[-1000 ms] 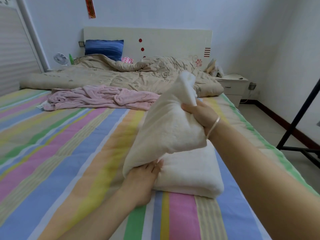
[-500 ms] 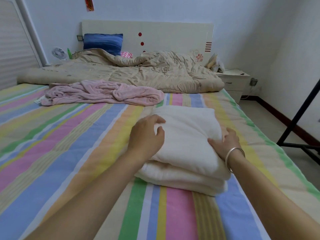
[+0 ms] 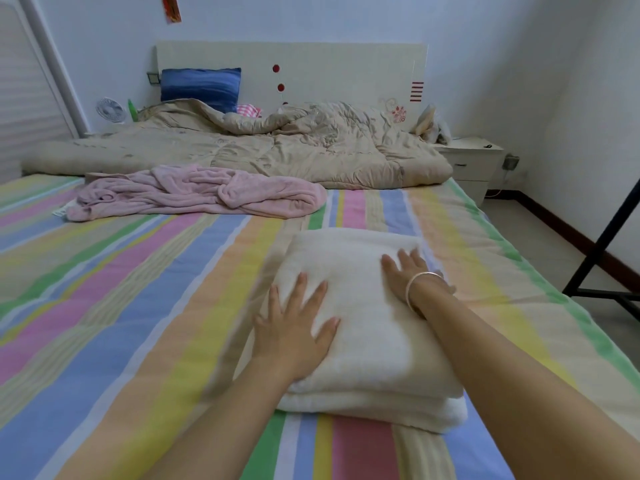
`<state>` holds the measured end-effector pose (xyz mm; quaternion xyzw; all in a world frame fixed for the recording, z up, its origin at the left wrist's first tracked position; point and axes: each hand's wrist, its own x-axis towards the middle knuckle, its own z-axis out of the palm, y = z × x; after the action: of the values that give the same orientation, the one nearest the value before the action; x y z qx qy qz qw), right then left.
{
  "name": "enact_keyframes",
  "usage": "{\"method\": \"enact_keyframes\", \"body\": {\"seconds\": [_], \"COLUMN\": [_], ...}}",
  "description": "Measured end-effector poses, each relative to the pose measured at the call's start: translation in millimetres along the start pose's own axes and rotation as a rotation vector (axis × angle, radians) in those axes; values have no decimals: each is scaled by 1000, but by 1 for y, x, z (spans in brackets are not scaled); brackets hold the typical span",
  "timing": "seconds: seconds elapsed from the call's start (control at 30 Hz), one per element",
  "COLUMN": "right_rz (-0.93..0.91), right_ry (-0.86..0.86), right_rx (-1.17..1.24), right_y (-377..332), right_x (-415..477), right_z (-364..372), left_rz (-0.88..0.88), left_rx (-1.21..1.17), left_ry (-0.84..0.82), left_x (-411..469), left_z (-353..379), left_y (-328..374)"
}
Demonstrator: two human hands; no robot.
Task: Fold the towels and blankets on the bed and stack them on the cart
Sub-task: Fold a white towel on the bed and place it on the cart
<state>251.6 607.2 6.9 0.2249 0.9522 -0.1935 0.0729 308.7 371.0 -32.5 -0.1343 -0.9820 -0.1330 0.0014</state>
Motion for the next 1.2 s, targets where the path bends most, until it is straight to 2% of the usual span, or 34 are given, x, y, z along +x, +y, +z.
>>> {"method": "enact_keyframes", "body": {"seconds": [0.07, 0.13, 0.2, 0.23, 0.3, 0.33, 0.4, 0.47, 0.57, 0.63, 0.7, 0.77, 0.83, 0.87, 0.93, 1.0, 1.07, 1.13, 1.17, 1.2], "right_rz": [-35, -33, 76, 133, 209, 210, 192, 182, 210, 232, 240, 227, 204, 218, 221, 197, 178, 114, 69, -1], "right_ry": [-33, 44, 101, 81, -63, -147, -255, -205, 77, 182, 164, 94, -17, -85, -233, -341, -413, -479, -483, -417], "right_rx": [60, 179, 398, 527, 718, 779, 871, 949, 947, 921, 1000, 1219, 1364, 1358, 1184, 996, 791, 474, 348, 259], "right_y": [3, 7, 17, 26, 41, 47, 49, 45, 35, 31, 29, 29, 28, 28, 30, 31, 31, 24, 18, 10], "right_x": [6, 4, -10, -13, -20, -22, -31, -43, -72, -95, -122, -151, -186, -202, -226, -236, -233, -234, -232, -231], "right_z": [-2, -2, -1, 1, -1, -2, -3, -3, -10, -13, -8, 7, 30, 41, 56, 45, 15, -16, -28, -39], "left_rz": [6, 34, 15, -87, -477, -641, -774, -803, -774, -716, -651, -522, -416, -378, -345, -283, -209, -188, -194, -207], "left_rx": [-16, -73, -186, -252, -463, -624, -892, -1001, -1133, -1126, -1004, -877, -724, -595, -331, -237, -217, -61, -1, 25], "left_ry": [-32, -40, 95, 226, 407, 395, 284, 234, 238, 292, 357, 405, 367, 300, 123, 17, -43, -79, -76, -69], "left_x": [6, 7, -5, -17, -47, -61, -82, -85, -69, -56, -40, -23, -11, -8, -8, -13, -18, -29, -34, -39], "left_z": [-2, -5, -8, -7, 1, 5, 10, 6, -10, -31, -63, -100, -122, -125, -125, -120, -101, -75, -64, -56], "left_y": [3, -2, -9, -12, -16, -16, -11, -4, -5, -13, -22, -31, -43, -48, -54, -42, -20, 2, 10, 13]}}
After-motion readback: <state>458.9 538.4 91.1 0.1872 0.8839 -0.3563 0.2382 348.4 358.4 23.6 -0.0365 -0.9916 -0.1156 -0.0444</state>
